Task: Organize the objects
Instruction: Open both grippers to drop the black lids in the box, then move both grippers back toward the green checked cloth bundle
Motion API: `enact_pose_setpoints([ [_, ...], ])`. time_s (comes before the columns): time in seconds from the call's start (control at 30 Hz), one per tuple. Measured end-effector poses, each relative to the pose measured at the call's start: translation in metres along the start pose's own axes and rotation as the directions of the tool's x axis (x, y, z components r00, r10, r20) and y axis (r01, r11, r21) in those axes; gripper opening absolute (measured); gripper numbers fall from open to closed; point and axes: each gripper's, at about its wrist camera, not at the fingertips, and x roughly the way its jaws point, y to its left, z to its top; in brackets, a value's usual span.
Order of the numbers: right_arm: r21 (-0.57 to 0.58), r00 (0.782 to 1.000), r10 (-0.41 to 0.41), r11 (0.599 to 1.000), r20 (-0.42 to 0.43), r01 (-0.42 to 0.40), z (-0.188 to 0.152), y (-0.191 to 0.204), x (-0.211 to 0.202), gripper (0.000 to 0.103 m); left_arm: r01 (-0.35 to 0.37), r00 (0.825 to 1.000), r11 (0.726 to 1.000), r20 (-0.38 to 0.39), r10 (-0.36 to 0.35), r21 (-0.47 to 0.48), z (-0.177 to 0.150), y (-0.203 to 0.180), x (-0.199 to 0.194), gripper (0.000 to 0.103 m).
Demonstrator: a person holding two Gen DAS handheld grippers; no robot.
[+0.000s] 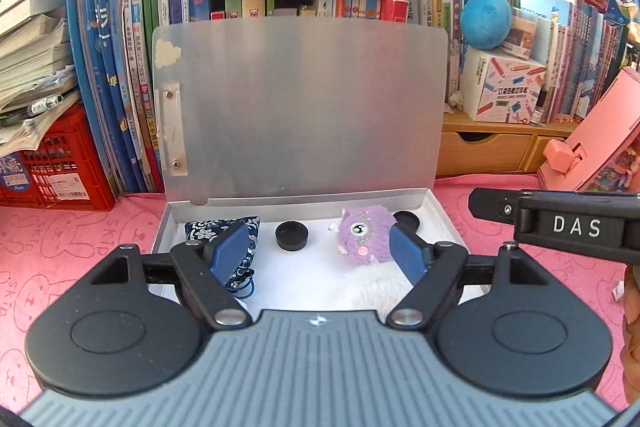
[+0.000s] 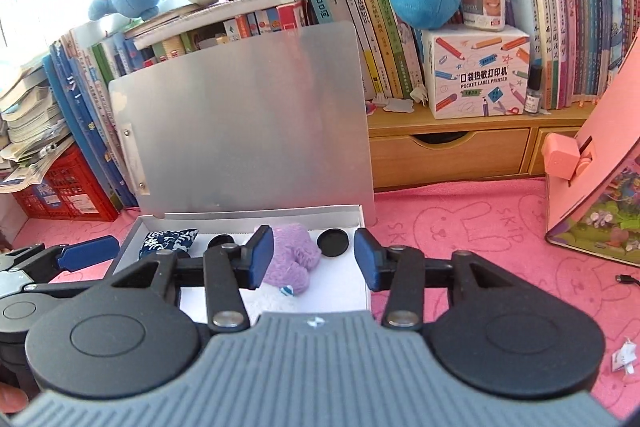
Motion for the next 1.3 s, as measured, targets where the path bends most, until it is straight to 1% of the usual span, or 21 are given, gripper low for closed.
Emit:
enact_pose_setpoints([
  [0.2,-0.042,0.999,0.017,0.999,0.038,-0.016,-0.015,0.009,-0.045,0.066,0.001,0.999,0.999,0.037,-0.003,0.033,-0.017,-0.007,-0.048,0.085],
  [0.33,-0.057,0.998,0.035,0.998,0.042,-0.033,-0.030,0.010,-0.071,0.067,0.022,0.998,0.999,0.051,-0.024,0.049,-0.035,-0.009,-0.075,0.085],
  [0.47,-0.097,0.998,0.035,0.995,0.056,-0.029,-0.048,0.011,-0.094,0.068,0.029,0.997,0.997,0.075,-0.035,0.077,-0.056,-0.014,-0.100,0.085],
  [0.6,-0.127,0.996,0.048,0.991,0.070,-0.039,-0.063,0.013,-0.114,0.069,0.056,0.993,0.995,0.098,-0.064,0.079,-0.074,-0.015,-0.121,0.085],
  [0.7,-0.149,0.995,0.061,0.988,0.083,-0.049,-0.073,0.014,-0.128,0.071,0.083,0.991,0.994,0.103,-0.090,0.071,-0.087,-0.016,-0.131,0.086],
  [0.9,-0.188,0.993,0.082,0.980,0.091,-0.064,-0.089,0.018,-0.141,0.073,0.105,0.988,0.993,0.107,-0.110,0.056,-0.109,-0.015,-0.145,0.086],
  [1.1,-0.203,0.990,0.108,0.975,0.090,-0.088,-0.105,0.020,-0.149,0.074,0.117,0.986,0.992,0.115,-0.120,0.037,-0.131,-0.011,-0.158,0.086],
  [1.17,-0.210,0.989,0.115,0.973,0.089,-0.094,-0.111,0.020,-0.151,0.074,0.126,0.985,0.992,0.115,-0.128,0.027,-0.139,-0.008,-0.162,0.089],
  [1.3,-0.230,0.987,0.139,0.966,0.081,-0.118,-0.127,0.018,-0.154,0.075,0.128,0.986,0.992,0.109,-0.128,0.012,-0.156,-0.004,-0.169,0.089],
])
